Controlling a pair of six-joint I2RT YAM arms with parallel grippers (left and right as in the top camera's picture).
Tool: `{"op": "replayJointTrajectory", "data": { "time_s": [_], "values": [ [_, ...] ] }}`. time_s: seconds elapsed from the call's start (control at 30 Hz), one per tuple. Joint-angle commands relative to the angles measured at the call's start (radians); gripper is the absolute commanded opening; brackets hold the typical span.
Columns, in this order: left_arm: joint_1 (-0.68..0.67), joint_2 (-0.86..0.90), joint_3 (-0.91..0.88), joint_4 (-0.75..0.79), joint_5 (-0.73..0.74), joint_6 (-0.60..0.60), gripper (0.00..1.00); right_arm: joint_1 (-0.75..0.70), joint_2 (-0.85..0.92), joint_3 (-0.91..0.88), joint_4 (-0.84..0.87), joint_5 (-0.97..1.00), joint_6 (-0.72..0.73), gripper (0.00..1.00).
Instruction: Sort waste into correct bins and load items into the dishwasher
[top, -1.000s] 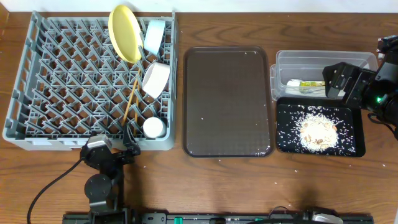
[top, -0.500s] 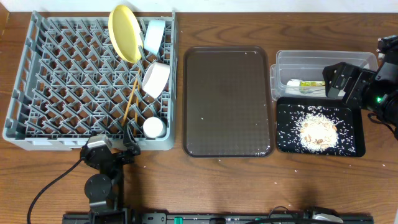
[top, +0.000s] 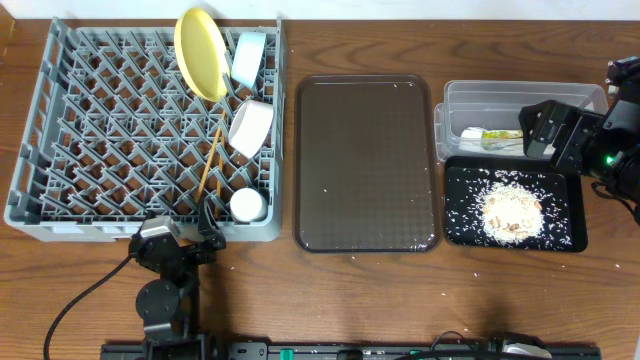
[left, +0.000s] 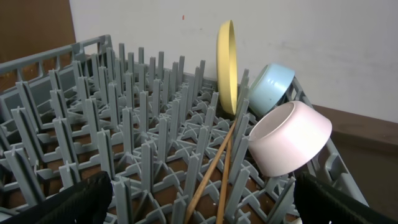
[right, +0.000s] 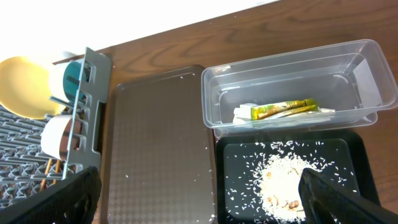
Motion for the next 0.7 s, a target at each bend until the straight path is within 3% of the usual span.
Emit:
{"op": "replayJointTrajectory", "data": {
  "time_s": [0.0, 0.17, 0.4, 0.5, 0.67],
  "values": [
    [0.003, -0.004, -0.014, -0.044, -0.012, 0.013, 0.93, -0.008, -0.001, 0.004, 0.000, 0.002, -0.010, 0.99],
    [0.003, -0.004, -0.014, -0.044, -0.012, 0.013, 0.93, -0.008, -0.001, 0.004, -0.003, 0.005, -0.026, 0.99],
    [0.003, -0.004, -0.014, -0.044, -0.012, 0.013, 0.93, 0.019, -0.012, -0.068, 0.052, 0.001, -0.185, 0.99],
    [0.003, -0.004, -0.014, -0.044, -0.012, 0.013, 0.93, 0.060, -0.082, -0.216, 0.198, -0.002, -0.262, 0.99],
    [0.003, -0.004, -0.014, -0.044, -0.012, 0.013, 0.93, 0.127, -0.265, -0.605, 0.582, -0.002, -0.313, 0.99]
  ]
}}
